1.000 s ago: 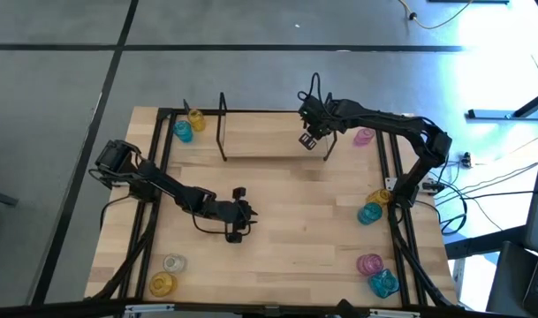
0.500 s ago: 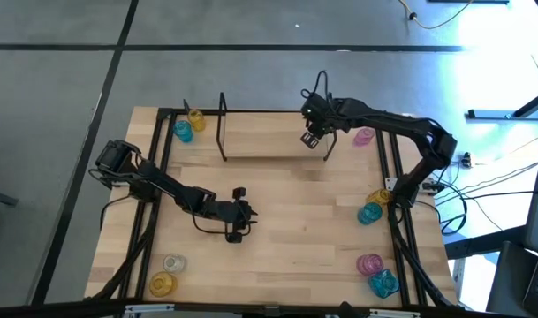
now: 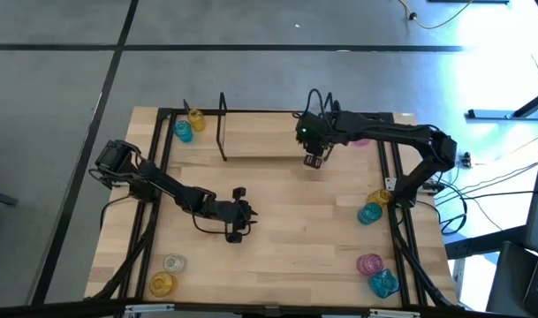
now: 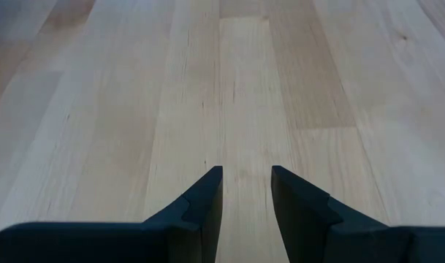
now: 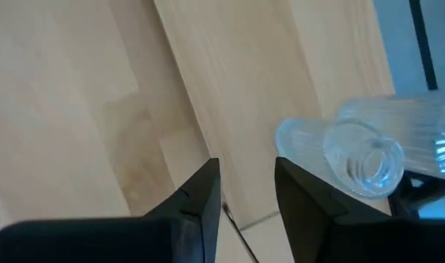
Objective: Sort vases onto shelf
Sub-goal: Put the top transparent vase aligned with the other transparent vase on the shelf
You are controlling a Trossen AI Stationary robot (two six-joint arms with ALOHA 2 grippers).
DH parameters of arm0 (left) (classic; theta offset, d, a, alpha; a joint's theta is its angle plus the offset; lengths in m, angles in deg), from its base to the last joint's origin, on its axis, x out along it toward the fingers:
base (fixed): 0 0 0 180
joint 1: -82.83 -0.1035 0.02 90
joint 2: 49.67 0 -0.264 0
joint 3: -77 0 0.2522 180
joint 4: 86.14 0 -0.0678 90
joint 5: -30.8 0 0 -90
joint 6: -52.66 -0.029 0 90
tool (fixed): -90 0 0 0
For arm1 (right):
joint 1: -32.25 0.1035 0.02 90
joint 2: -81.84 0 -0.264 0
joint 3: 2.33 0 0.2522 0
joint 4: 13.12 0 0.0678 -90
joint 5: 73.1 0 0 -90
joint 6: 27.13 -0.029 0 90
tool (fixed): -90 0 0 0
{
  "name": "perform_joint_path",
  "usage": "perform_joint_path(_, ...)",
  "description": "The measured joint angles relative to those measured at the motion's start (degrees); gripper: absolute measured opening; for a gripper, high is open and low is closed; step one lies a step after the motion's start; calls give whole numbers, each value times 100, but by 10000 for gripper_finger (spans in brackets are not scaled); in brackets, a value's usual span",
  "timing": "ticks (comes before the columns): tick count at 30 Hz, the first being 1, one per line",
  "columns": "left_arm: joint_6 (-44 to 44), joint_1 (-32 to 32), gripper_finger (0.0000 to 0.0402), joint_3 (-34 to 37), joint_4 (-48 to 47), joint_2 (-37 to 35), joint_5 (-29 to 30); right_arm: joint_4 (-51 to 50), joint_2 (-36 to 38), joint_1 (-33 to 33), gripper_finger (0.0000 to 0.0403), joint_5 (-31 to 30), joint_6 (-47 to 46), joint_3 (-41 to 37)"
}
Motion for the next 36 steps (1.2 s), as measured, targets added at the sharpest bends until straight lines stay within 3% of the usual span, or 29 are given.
perform_joint_path(15, -14, 0, 110, 0, 0, 0, 2, -19, -724, -13, 115, -926, 216, -2)
perform_joint_path(36, -14, 0, 110, 0, -3, 0, 0, 416, -724, -235, 115, -1025, 408, -2)
